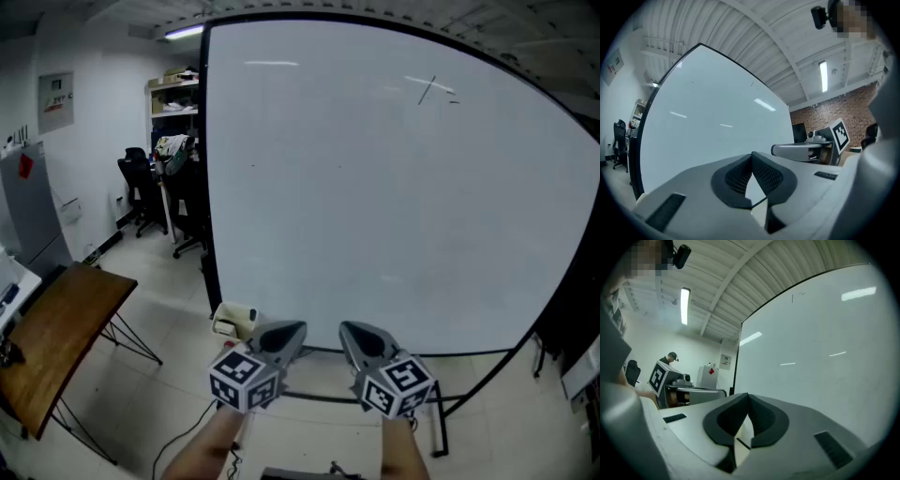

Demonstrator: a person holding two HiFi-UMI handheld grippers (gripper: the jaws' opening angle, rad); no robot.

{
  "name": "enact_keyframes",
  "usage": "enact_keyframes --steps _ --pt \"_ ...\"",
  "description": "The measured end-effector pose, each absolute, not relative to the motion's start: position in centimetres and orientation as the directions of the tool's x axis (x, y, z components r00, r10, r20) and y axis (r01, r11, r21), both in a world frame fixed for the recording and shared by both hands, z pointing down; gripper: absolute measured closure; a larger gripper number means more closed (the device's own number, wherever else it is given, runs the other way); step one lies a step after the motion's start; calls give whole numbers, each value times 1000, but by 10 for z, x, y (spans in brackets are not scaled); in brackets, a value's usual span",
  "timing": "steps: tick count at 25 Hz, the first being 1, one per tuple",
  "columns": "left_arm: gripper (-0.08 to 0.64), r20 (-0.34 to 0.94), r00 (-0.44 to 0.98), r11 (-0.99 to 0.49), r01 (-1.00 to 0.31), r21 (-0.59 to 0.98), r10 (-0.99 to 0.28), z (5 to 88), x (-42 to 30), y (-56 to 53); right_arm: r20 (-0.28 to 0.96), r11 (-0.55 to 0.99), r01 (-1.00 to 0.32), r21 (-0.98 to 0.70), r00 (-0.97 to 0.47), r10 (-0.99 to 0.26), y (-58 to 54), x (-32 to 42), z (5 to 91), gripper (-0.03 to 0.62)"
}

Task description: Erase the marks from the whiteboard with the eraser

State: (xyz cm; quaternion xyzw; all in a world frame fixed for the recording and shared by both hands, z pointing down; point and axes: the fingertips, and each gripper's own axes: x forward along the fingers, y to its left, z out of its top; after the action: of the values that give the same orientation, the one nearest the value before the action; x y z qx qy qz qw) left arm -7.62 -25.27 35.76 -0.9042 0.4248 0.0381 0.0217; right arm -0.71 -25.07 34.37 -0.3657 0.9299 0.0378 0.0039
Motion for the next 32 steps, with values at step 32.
enact_keyframes --steps 32 --pt "557 -65 529 -533 -844 64 -846 384 -168 -275 -19 772 -633 61 -774 -633 -278 -93 369 595"
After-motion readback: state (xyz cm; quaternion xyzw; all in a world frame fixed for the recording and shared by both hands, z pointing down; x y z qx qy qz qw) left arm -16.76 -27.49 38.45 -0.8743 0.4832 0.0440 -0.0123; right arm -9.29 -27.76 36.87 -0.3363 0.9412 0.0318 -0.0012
